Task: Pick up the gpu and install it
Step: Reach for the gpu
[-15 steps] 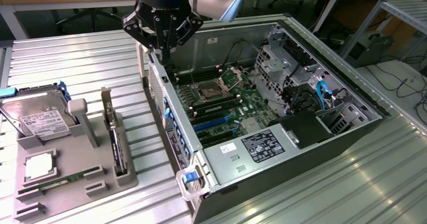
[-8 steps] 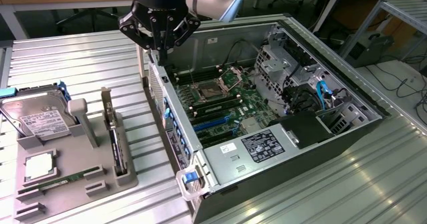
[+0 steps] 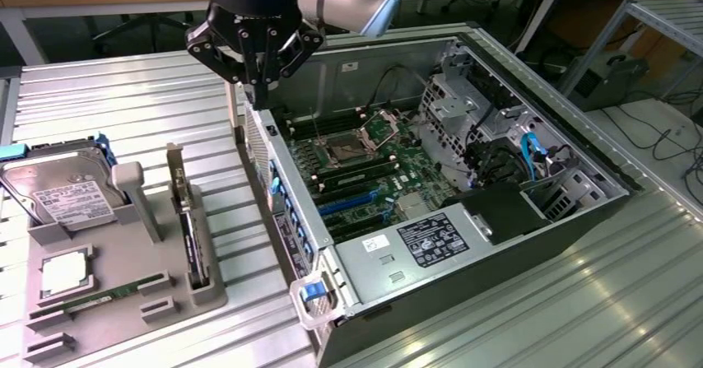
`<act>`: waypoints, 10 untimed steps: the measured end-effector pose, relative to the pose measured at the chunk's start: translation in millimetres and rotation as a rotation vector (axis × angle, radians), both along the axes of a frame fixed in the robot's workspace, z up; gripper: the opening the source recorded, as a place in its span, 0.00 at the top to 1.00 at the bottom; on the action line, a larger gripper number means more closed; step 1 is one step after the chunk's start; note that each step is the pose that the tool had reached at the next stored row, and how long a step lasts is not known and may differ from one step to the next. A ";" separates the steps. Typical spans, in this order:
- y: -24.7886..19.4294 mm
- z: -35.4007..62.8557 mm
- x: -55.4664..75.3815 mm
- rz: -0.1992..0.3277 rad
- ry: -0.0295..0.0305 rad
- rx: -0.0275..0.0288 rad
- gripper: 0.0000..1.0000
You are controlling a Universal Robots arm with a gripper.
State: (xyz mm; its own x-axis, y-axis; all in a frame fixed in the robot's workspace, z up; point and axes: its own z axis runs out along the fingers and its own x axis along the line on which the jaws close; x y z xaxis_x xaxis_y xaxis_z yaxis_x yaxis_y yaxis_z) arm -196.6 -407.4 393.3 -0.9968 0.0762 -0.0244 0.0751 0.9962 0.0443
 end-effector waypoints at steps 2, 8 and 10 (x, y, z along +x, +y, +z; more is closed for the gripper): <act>-0.5 0.0 -2.8 0.000 0.0000 0.0000 0.89; -2.2 0.0 -10.2 0.000 0.0000 0.0000 0.89; -2.9 0.0 -13.0 0.000 0.0001 -0.0001 0.89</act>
State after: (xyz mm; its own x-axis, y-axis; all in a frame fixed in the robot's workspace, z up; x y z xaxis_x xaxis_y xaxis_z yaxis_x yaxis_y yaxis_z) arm -209.7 -410.4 393.4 -0.9968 0.0762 -0.0243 0.0751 0.9962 0.0443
